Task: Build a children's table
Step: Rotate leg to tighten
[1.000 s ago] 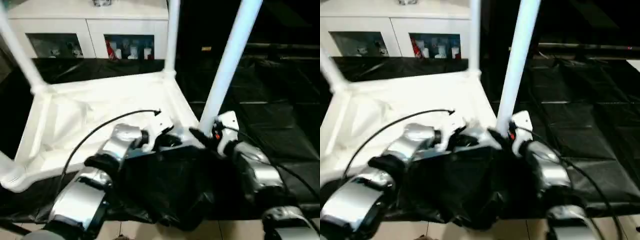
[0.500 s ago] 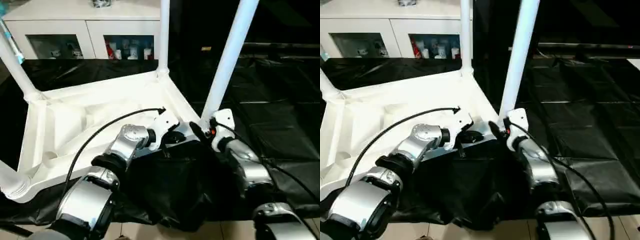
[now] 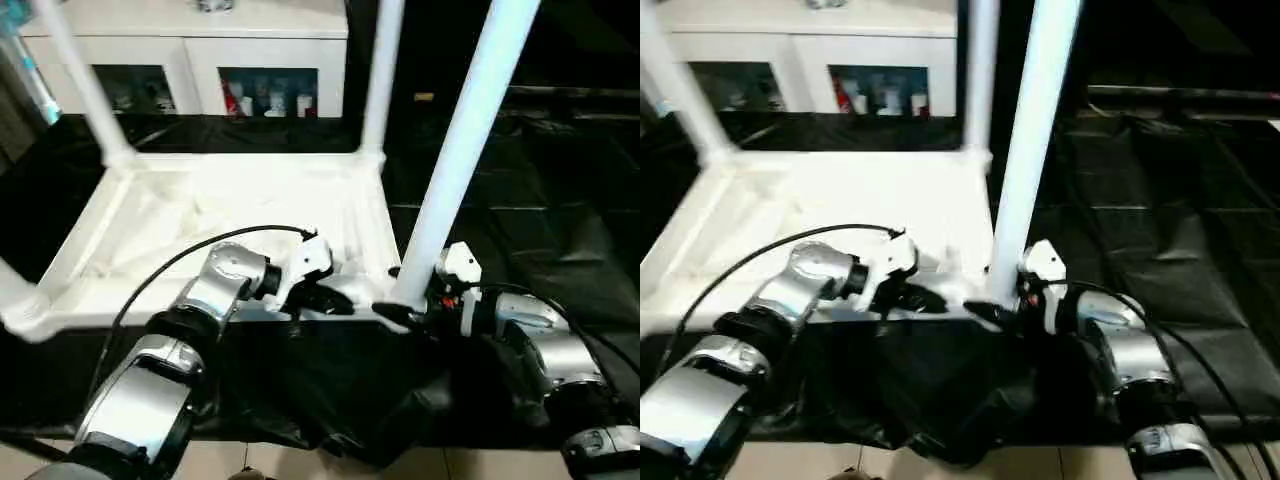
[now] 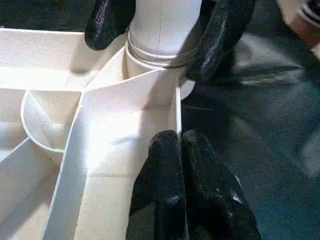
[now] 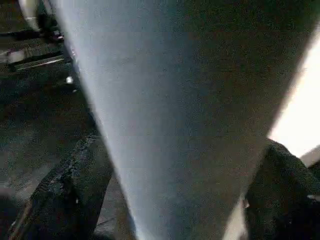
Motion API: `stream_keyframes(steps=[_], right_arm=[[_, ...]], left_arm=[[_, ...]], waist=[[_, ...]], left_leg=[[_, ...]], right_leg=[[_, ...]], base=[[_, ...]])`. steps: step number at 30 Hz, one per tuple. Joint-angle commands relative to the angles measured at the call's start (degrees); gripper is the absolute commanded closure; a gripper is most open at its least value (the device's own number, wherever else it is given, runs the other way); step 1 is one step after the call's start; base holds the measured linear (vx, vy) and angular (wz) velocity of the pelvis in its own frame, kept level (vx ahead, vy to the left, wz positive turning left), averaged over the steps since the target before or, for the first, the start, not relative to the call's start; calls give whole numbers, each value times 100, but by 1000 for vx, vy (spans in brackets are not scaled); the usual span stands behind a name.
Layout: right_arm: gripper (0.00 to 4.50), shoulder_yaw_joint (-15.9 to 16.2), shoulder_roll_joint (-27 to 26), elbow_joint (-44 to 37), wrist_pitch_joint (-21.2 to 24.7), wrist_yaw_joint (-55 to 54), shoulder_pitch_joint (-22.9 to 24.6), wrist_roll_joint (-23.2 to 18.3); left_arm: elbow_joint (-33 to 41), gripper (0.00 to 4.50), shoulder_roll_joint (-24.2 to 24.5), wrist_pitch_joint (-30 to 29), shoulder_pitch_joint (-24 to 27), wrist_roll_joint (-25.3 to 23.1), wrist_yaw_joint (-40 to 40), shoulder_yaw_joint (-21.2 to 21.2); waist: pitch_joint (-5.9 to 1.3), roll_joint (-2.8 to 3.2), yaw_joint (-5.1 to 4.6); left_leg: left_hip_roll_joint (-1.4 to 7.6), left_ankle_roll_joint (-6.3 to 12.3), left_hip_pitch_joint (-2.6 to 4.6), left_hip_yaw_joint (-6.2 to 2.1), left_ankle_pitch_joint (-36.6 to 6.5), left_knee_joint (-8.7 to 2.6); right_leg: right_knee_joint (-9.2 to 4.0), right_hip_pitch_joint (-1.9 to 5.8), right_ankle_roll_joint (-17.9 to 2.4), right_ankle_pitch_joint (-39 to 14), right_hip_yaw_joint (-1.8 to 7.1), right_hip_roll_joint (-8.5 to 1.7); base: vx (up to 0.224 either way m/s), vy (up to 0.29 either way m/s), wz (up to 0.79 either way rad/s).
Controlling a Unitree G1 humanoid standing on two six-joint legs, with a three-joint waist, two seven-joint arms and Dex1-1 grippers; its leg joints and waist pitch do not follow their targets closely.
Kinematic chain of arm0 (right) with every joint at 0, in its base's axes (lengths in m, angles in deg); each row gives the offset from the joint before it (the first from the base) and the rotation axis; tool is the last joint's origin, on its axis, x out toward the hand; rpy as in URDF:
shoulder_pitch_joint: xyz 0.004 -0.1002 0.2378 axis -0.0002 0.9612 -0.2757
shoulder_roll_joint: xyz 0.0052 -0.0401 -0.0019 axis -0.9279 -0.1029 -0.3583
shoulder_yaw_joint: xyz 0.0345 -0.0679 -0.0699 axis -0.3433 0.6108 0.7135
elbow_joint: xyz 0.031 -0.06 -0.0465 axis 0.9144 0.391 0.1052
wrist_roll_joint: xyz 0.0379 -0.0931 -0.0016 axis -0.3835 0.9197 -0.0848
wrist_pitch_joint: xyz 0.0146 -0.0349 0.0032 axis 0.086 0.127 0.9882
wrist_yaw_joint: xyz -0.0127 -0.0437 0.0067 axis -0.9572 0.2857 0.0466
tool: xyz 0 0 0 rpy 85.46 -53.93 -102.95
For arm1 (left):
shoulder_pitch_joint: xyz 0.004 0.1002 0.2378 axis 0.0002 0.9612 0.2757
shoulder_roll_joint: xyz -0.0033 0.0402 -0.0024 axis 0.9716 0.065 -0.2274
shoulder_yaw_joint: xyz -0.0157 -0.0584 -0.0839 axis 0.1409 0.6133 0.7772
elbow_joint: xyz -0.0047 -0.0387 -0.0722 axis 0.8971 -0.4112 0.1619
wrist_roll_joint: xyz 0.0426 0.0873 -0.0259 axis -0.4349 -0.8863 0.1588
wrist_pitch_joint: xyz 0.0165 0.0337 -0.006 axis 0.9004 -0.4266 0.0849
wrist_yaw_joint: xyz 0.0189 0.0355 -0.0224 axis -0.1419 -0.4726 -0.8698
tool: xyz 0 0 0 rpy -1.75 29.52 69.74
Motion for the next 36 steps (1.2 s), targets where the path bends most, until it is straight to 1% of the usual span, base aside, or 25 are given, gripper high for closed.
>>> stream_keyframes(steps=[1, 4, 6, 9, 10, 11, 13, 14, 16, 17, 19, 20, 21, 22, 23, 26, 27, 28, 29, 30, 31, 32, 34, 35, 36], right_arm=[[99, -29, 148, -106, 111, 195, -27, -83], [126, -1, 190, -60, 138, 300, -53, -71], [143, 34, 211, -31, 171, 410, -77, -79], [169, 47, 197, -16, 187, 443, -93, -92], [169, 50, 181, -9, 209, 458, -100, -104], [182, 69, 139, -35, 256, 479, -75, -130], [187, 72, 117, -53, 263, 471, -52, -137], [191, 39, 31, -32, 226, 243, -14, -93], [193, 22, -7, -13, 208, 128, -2, -67], [194, -42, -126, 143, 146, -329, -25, 83], [194, -107, -263, 390, 101, -980, -80, 286], [195, -148, -329, 477, 103, -1235, -99, 332], [196, -279, -525, 630, 151, -1829, -130, 357], [196, -312, -572, 651, 167, -1946, -132, 348], [196, -365, -659, 691, 193, -2180, -140, 347], [196, -534, -1048, 870, 262, -3186, -205, 383], [196, -548, -1110, 893, 260, -3316, -216, 394], [196, -548, -1110, 893, 260, -3316, -216, 394], [196, -559, -1295, 954, 232, -3638, -256, 445], [196, -555, -1347, 962, 223, -3708, -266, 466], [196, -500, -1561, 948, 219, -3874, -287, 527], [196, -438, -1665, 907, 224, -3890, -286, 561], [196, -259, -1716, 822, 120, -3870, -264, 696], [196, -165, -1684, 806, 45, -3827, -261, 779], [196, -142, -1631, 848, -89, -3825, -279, 833]], left_arm=[[143, 450, 31, -37, 45, 19, 265, -86], [187, 450, 72, -76, 70, 39, 358, -85], [230, 450, 90, -106, 85, 69, 405, -92], [243, 450, 94, -117, 90, 81, 414, -95], [251, 450, 92, -121, 93, 88, 412, -95], [293, 450, 79, -135, 112, 101, 366, -79], [300, 450, 63, -142, 115, 103, 310, -63], [205, 450, -11, -135, 64, 60, -24, -5], [156, 450, -43, -127, 37, 38, -176, 19], [30, 450, -135, -102, -39, -7, -546, 78], [-91, 450, -252, -117, -123, -26, -917, 143], [-130, 450, -299, -122, -152, -33, -1038, 159], [-230, 450, -436, -153, -227, -69, -1381, 186], [-251, 450, -467, -161, -242, -80, -1462, 189], [-292, 450, -530, -177, -272, -99, -1615, 197], [-475, 450, -850, -269, -403, -146, -2340, 245], [-495, 450, -900, -281, -417, -147, -2425, 248], [-495, 450, -900, -281, -417, -147, -2425, 248], [-555, 450, -1040, -294, -451, -150, -2626, 246], [-569, 450, -1069, -289, -457, -158, -2666, 240], [-605, 450, -1161, -266, -462, -215, -2756, 187], [-608, 450, -1186, -221, -453, -269, -2777, 135], [-623, 450, -1183, -161, -439, -328, -2784, 75], [-629, 450, -1171, -145, -434, -330, -2750, 66], [-624, 450, -1145, -52, -421, -357, -2722, 56]], waist=[[-352, -51, 2], [-361, -56, -4], [-360, -82, -2], [-356, -68, 0], [-354, -65, 0], [-354, -76, 1], [-357, -74, 1], [-354, -73, -4], [-353, -76, -8], [-343, -67, -20], [-329, -59, -44], [-328, -61, -51], [-320, -66, -68], [-309, -59, -87], [-317, -56, -107], [-334, -50, -148], [-335, -40, -162], [-335, -40, -162], [-338, -38, -178], [-344, -46, -175], [-343, -25, -175], [-332, -28, -191], [-330, -34, -199], [-316, -34, -211], [-320, -33, -207]], left_leg=[[367, 536, 86, -161, -984, -369], [354, 594, 63, -162, -865, -354], [347, 606, 67, -156, -855, -348], [349, 584, 69, -159, -871, -351], [353, 578, 72, -160, -881, -355], [355, 569, 77, -160, -885, -356], [352, 569, 75, -157, -873, -351], [356, 563, 69, -159, -857, -355], [353, 549, 72, -158, -866, -354], [343, 489, 83, -157, -947, -355], [329, 398, 98, -161, -1068, -366], [324, 369, 101, -164, -1100, -367], [324, 325, 97, -179, -1166, -382], [325, 299, 105, -175, -1211, -386], [324, 241, 130, -192, -1304, -395], [325, 235, 116, -192, -1199, -395], [317, 245, 115, -190, -1191, -392], [317, 245, 115, -190, -1191, -392], [298, 320, 85, -180, -1155, -380], [304, 338, 90, -184, -1107, -380], [303, 338, 89, -184, -1086, -379], [304, 344, 86, -188, -1129, -392], [305, 338, 84, -190, -1165, -395], [299, 348, 95, -188, -1284, -398], [293, 351, 93, -185, -1292, -392]], right_leg=[[-417, 267, -1273, -1069, 356, -579], [-398, 275, -1309, -873, 344, -582], [-407, 275, -1296, -934, 341, -584], [-420, 270, -1246, -1096, 337, -575], [-425, 266, -1243, -1114, 337, -578], [-422, 266, -1239, -1139, 338, -580], [-425, 265, -1229, -1143, 340, -579], [-418, 264, -1229, -1117, 338, -575], [-424, 261, -1224, -1126, 338, -575], [-448, 242, -1178, -1306, 334, -575], [-489, 234, -1121, -1602, 330, -578], [-499, 230, -1093, -1692, 330, -578], [-514, 240, -1034, -1862, 324, -578], [-530, 217, -1010, -1929, 336, -578], [-550, 219, -967, -2042, 335, -585], [-510, 225, -1055, -1679, 352, -583], [-518, 224, -1074, -1613, 351, -582], [-518, 224, -1074, -1613, 351, -582], [-507, 232, -1086, -1534, 358, -586], [-503, 245, -1094, -1482, 350, -583], [-502, 239, -1095, -1455, 352, -580], [-513, 235, -1082, -1490, 352, -582], [-514, 240, -1061, -1534, 347, -577], [-542, 235, -1013, -1735, 348, -581], [-550, 236, -994, -1787, 350, -588]], base=[[0, 0, 0], [0, 0, 0], [0, 0, 0], [0, 0, 0], [0, 0, 0], [0, 0, 0], [0, 0, 0], [0, 0, 0], [0, 0, 0], [0, 0, 0], [0, 0, 0], [0, 0, 0], [0, 0, 0], [0, 0, 0], [0, 0, 0], [0, 0, 0], [0, 0, 0], [0, 0, 0], [0, 0, 0], [0, 0, 0], [0, 0, 0], [0, 0, 0], [0, 0, 0], [0, 0, 0], [0, 0, 0]])
